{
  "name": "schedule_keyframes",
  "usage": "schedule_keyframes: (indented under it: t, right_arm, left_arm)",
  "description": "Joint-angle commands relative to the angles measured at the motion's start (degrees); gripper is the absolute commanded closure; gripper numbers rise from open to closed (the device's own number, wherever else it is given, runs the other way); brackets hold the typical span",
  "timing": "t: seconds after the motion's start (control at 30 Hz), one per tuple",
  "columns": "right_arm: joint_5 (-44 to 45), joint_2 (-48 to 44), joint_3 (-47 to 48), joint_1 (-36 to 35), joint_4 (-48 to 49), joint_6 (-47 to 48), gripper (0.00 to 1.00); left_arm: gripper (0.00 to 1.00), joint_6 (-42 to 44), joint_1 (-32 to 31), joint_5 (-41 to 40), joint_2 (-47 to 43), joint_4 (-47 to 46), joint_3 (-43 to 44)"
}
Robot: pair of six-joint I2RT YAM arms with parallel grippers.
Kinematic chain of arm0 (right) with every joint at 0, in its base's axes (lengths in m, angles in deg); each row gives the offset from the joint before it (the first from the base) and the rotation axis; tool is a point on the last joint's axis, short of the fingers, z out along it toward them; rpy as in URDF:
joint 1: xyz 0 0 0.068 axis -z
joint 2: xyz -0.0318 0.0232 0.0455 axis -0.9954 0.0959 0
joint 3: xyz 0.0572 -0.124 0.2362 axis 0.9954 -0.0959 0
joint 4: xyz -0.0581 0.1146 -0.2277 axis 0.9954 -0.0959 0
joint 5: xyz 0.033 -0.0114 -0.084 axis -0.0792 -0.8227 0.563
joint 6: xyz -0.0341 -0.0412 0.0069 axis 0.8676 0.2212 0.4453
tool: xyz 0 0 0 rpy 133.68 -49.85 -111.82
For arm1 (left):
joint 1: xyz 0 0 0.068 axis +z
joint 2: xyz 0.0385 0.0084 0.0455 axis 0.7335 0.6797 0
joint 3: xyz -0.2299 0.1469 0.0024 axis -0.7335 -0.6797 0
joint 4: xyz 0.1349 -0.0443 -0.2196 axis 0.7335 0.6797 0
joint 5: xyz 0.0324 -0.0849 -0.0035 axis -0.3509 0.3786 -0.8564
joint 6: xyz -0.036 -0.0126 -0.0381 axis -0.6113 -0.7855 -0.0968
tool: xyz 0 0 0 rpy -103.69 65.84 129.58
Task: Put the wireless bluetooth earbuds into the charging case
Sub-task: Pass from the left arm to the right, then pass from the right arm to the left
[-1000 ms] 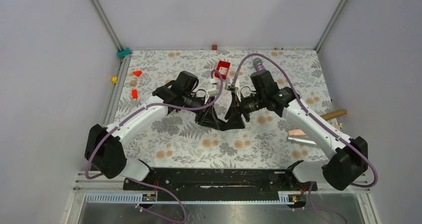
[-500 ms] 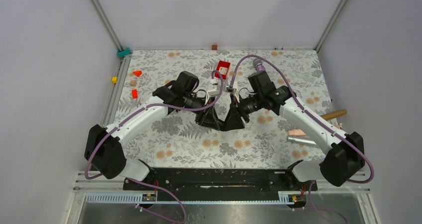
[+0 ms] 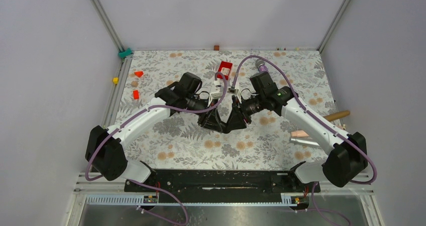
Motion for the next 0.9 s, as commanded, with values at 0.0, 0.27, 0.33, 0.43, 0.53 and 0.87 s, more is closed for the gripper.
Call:
schedule_keyframes:
  t: [0.0,0.27,0.33,0.43,0.53,0.87]
  right_arm:
    - [-2.1,0.0,1.3,0.1,0.9,0.0,0.58]
    - [-1.7,-0.1,1.4,0.1,0.9,-0.1,0.77]
    - [-1.6,-0.2,1.7,0.1,0.8,-0.4,0.81]
    - [-1.2,-1.1,2.0,0.1,0.7,-0.7,0.82]
    - [0.0,-3.0,2.1,0.2,0.8,-0.8,0.84]
    - [9.3,-11.4,6.3,1.0,-2.9,1.1,0.87]
  left_arm:
    - [1.00,1.4,-0.2,0.0,-1.0,-0.8,2.7]
    - [0.96,1.3,-0.3,-0.3,-1.2,-0.7,2.8]
    - [0.81,1.2,-0.3,-0.6,-1.2,-0.7,2.9]
    - [0.59,1.0,-0.3,-1.4,-1.5,-0.6,2.9]
    - [0.35,1.0,-0.3,-2.4,-2.4,-0.3,3.2]
    - [0.01,6.4,0.0,-23.5,-16.9,1.9,7.9]
